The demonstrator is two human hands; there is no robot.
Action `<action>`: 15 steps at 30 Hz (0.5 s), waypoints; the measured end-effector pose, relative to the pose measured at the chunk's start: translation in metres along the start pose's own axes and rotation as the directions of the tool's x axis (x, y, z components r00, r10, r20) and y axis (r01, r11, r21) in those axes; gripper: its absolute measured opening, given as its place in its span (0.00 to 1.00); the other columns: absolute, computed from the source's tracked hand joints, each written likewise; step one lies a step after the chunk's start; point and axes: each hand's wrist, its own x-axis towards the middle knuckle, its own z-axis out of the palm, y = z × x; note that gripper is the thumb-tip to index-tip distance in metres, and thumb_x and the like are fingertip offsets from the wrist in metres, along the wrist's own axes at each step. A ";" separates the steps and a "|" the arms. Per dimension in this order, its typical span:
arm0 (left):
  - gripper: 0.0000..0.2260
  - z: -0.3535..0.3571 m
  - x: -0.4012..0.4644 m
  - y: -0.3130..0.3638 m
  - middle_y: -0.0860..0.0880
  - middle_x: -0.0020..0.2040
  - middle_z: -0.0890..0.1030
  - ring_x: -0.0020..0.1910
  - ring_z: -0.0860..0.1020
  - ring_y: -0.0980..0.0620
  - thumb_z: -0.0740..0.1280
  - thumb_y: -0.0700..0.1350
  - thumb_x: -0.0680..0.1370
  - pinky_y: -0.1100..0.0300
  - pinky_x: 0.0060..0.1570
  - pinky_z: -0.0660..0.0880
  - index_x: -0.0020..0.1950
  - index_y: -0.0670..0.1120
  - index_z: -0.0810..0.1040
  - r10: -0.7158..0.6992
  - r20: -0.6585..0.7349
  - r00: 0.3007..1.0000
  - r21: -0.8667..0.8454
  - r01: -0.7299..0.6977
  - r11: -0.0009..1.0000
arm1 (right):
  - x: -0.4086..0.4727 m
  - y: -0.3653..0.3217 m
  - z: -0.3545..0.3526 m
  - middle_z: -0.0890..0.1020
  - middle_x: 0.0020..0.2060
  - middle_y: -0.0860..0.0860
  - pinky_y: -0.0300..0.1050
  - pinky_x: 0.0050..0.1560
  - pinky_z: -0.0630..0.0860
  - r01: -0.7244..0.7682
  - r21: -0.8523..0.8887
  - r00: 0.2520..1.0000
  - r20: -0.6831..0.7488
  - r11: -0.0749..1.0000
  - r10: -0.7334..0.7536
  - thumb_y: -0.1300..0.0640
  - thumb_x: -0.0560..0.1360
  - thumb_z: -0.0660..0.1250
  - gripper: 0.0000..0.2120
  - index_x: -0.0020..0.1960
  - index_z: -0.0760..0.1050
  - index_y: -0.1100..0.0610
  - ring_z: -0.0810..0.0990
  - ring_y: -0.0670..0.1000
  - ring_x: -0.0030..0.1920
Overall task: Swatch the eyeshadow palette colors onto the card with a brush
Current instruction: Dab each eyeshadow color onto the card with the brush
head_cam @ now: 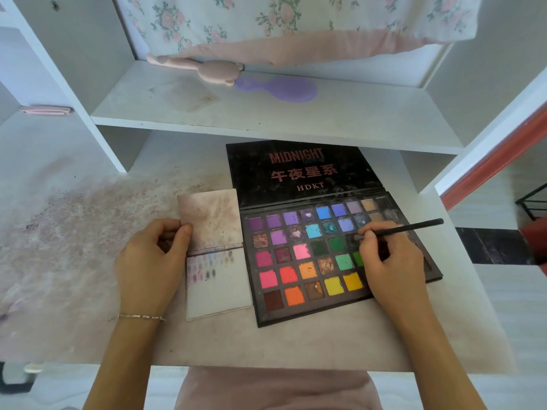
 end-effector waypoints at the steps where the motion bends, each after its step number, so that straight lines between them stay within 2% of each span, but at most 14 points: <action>1: 0.04 0.000 0.000 0.000 0.59 0.32 0.75 0.33 0.72 0.59 0.67 0.45 0.74 0.58 0.40 0.67 0.39 0.52 0.76 0.003 -0.002 1.000 -0.001 -0.003 1.000 | 0.000 0.001 0.000 0.74 0.35 0.39 0.21 0.36 0.68 -0.004 -0.001 1.000 -0.010 1.000 0.004 0.64 0.75 0.60 0.07 0.43 0.70 0.53 0.73 0.28 0.41; 5: 0.04 0.000 -0.001 0.001 0.59 0.32 0.74 0.33 0.71 0.60 0.67 0.45 0.74 0.58 0.39 0.66 0.40 0.52 0.75 0.011 -0.004 1.000 0.003 -0.011 1.000 | -0.001 0.000 -0.001 0.74 0.35 0.40 0.22 0.37 0.69 0.033 0.019 0.999 -0.025 0.999 -0.033 0.64 0.75 0.59 0.08 0.43 0.70 0.52 0.74 0.31 0.41; 10: 0.04 0.000 -0.001 0.000 0.59 0.32 0.74 0.33 0.71 0.61 0.67 0.45 0.74 0.58 0.39 0.66 0.40 0.52 0.75 0.009 -0.004 1.000 0.000 -0.009 1.000 | -0.001 0.000 0.000 0.74 0.34 0.41 0.24 0.37 0.70 0.003 -0.013 1.000 0.006 1.000 -0.003 0.62 0.75 0.59 0.07 0.42 0.70 0.51 0.75 0.34 0.39; 15: 0.04 0.000 -0.001 0.000 0.56 0.33 0.75 0.33 0.72 0.54 0.67 0.45 0.74 0.58 0.39 0.67 0.40 0.52 0.75 0.014 0.000 1.000 0.001 -0.014 1.000 | -0.001 -0.001 -0.001 0.74 0.33 0.41 0.22 0.36 0.69 0.013 0.015 1.000 0.007 1.000 -0.013 0.64 0.75 0.59 0.10 0.41 0.70 0.50 0.74 0.31 0.40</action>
